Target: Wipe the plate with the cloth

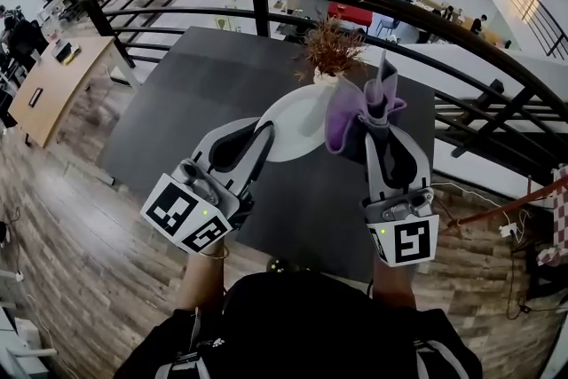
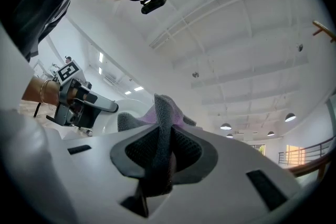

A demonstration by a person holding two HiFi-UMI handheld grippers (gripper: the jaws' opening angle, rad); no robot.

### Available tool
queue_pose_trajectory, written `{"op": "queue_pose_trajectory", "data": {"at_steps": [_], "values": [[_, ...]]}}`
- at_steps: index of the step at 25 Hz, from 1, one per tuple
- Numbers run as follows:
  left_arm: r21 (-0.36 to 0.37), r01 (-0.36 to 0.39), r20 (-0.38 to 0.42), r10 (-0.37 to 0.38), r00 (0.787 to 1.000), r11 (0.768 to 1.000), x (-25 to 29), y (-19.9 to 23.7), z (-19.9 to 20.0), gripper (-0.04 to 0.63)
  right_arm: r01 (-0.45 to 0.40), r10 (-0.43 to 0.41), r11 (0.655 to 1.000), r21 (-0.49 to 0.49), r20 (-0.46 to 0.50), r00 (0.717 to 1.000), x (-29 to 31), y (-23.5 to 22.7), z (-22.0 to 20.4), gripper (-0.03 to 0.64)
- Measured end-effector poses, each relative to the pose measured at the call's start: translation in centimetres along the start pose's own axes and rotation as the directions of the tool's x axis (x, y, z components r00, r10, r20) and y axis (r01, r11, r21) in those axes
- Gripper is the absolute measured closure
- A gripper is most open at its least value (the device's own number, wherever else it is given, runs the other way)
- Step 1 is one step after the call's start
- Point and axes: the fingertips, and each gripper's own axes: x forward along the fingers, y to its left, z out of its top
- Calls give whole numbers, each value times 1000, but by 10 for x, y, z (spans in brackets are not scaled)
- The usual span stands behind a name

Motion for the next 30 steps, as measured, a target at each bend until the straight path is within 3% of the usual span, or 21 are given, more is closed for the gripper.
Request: {"op": "queue_pose_trajectory", "data": {"at_steps": [15, 21, 30], "values": [[-6, 18, 8, -17, 1000, 1000, 1, -2, 0, 578, -173, 173, 985, -10, 165, 971, 10, 64, 50, 545], [-15, 35, 27, -35, 999, 999, 4, -9, 7, 578, -244, 241, 970, -6, 164, 957, 16, 88, 50, 545], [-30, 78, 48, -76, 996, 997, 6, -16, 11, 578, -279, 277, 960, -8, 139, 951, 22, 102, 40, 545]]}}
